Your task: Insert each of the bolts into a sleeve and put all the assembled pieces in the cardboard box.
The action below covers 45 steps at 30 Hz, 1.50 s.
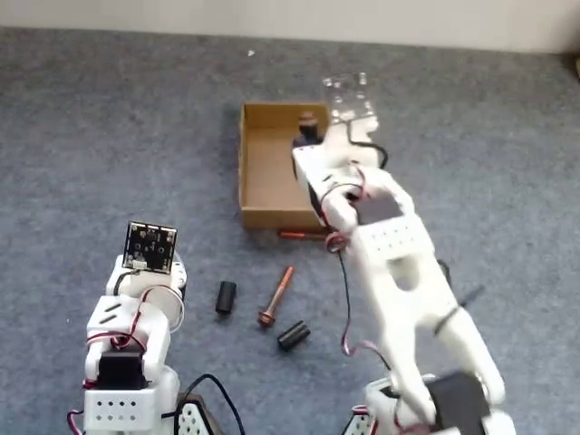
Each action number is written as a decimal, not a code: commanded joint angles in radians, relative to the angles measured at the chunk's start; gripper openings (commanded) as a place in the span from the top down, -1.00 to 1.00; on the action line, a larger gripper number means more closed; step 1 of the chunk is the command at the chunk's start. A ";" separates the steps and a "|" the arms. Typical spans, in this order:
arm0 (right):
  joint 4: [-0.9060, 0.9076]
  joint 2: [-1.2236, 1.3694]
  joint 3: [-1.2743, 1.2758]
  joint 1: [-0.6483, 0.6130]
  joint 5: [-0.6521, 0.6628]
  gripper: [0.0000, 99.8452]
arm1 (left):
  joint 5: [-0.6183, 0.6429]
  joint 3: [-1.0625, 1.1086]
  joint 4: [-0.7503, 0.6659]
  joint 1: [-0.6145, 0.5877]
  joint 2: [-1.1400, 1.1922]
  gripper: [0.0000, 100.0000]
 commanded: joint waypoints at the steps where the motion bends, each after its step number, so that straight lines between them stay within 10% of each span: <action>1: -0.059 0.088 -0.076 0.030 -0.008 0.99 | -0.014 -0.004 -0.025 -0.010 -0.005 0.97; 21: 0.527 0.025 -0.280 -0.030 -0.017 0.67 | -0.012 -0.008 -0.038 -0.159 -0.007 0.97; 27: 0.713 0.001 -0.239 -0.219 -0.241 0.67 | -0.011 -0.019 -0.052 -0.255 -0.007 0.97; 45: 0.572 0.229 -0.136 -0.639 -0.578 0.67 | -0.011 -0.028 -0.051 -0.265 -0.007 0.97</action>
